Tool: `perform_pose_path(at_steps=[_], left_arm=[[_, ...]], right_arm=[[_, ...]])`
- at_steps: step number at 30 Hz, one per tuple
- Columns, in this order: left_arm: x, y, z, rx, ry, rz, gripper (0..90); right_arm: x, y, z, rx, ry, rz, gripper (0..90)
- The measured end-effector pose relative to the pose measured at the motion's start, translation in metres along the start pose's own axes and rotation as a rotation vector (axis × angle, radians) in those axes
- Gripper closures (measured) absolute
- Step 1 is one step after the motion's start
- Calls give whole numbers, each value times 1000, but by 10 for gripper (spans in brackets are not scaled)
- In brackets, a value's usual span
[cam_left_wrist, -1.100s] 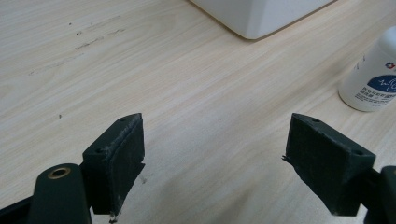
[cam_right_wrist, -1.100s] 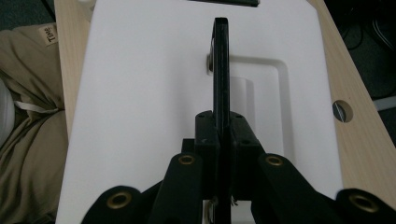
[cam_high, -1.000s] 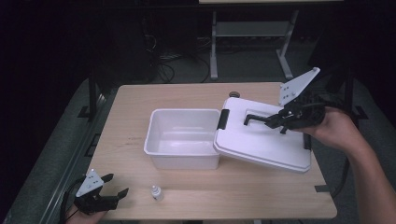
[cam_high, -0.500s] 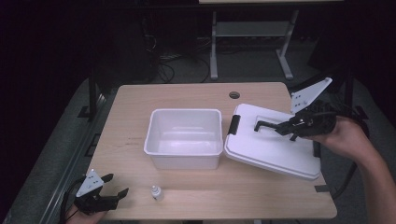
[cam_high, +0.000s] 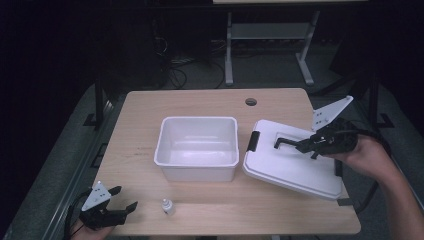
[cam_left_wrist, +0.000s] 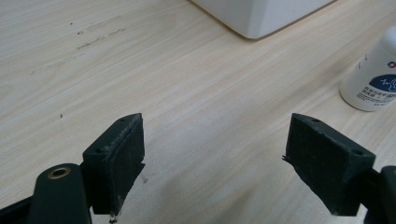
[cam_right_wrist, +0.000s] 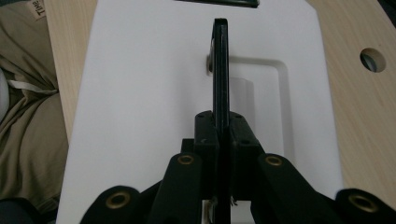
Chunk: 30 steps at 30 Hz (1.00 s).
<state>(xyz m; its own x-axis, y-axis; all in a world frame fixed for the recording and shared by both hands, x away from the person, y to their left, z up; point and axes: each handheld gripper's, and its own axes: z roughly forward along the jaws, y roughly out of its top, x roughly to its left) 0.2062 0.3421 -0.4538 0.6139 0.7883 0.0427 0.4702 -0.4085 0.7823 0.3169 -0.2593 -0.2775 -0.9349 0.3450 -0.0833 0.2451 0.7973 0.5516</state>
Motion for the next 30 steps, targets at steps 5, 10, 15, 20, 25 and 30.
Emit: perform_pose_path(at_steps=[5, 10, 15, 20, 25, 30], left_arm=[[0, 0, -1, -4, 5, 1, 195], [1, -1, -3, -6, 10, -2, 195], [-1, 0, -4, -5, 9, 1, 195], [-1, 0, -2, -2, 5, 0, 195], [-1, 0, -2, 0, 4, 1, 195], [-1, 0, -2, 2, 4, 2, 195]], right_arm=[[-1, -10, 11, 5, 9, 12, 840], [-2, -22, 27, 15, 25, 29, 840], [0, -31, 41, 24, 38, 37, 840], [0, -42, 53, 21, 47, 51, 840], [0, -51, 69, 29, 63, 62, 840], [1, -54, 84, 41, 76, 61, 839]])
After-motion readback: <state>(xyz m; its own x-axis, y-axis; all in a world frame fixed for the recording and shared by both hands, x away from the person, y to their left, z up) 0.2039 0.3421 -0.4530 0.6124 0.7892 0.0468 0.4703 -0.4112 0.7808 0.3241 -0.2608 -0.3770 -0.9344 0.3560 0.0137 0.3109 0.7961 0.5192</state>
